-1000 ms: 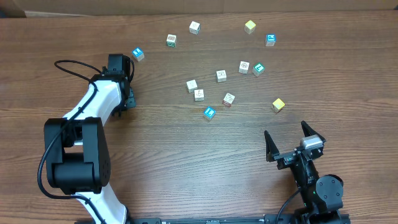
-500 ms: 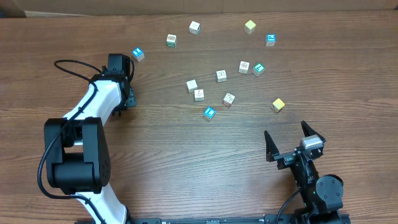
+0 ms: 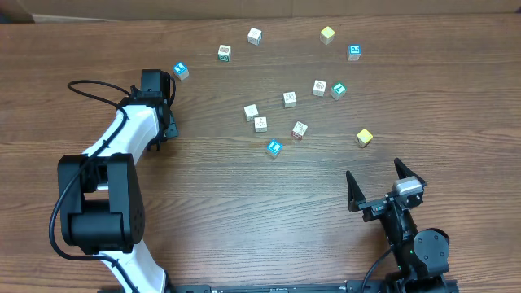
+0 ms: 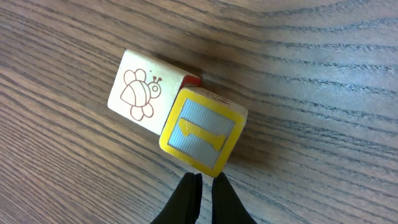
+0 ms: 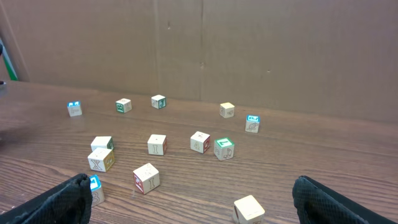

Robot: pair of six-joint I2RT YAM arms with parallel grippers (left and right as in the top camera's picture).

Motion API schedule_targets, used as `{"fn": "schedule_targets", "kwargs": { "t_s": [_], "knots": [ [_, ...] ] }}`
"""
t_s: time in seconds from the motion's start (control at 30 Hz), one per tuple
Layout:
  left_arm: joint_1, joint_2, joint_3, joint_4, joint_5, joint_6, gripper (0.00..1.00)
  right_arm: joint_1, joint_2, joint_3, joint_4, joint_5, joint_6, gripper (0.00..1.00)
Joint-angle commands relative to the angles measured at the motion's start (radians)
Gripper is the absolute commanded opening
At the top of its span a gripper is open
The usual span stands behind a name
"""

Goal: Form a horizontal line

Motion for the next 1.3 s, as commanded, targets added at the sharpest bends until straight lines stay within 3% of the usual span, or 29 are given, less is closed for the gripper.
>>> {"fn": "schedule_targets", "kwargs": {
  "t_s": [0.0,0.67,0.87,1.27],
  "knots": [
    [0.004,0.022,0.009,0.008,-0.002,-0.026,0.06,-0.001,-0.011,-0.010,0.007,0.002,0.006,1.00],
    [0.004,0.022,0.009,-0.035,0.032,-0.024,0.04,-0.001,-0.011,-0.010,0.007,0.002,0.006,1.00],
    [0.003,0.022,0.009,-0.007,0.174,0.050,0.04,-0.001,-0.011,-0.010,0.007,0.002,0.006,1.00],
    [0.003,0.022,0.009,0.014,0.247,0.160,0.04,-0.001,-0.011,-0.010,0.007,0.002,0.006,1.00]
  ]
}}
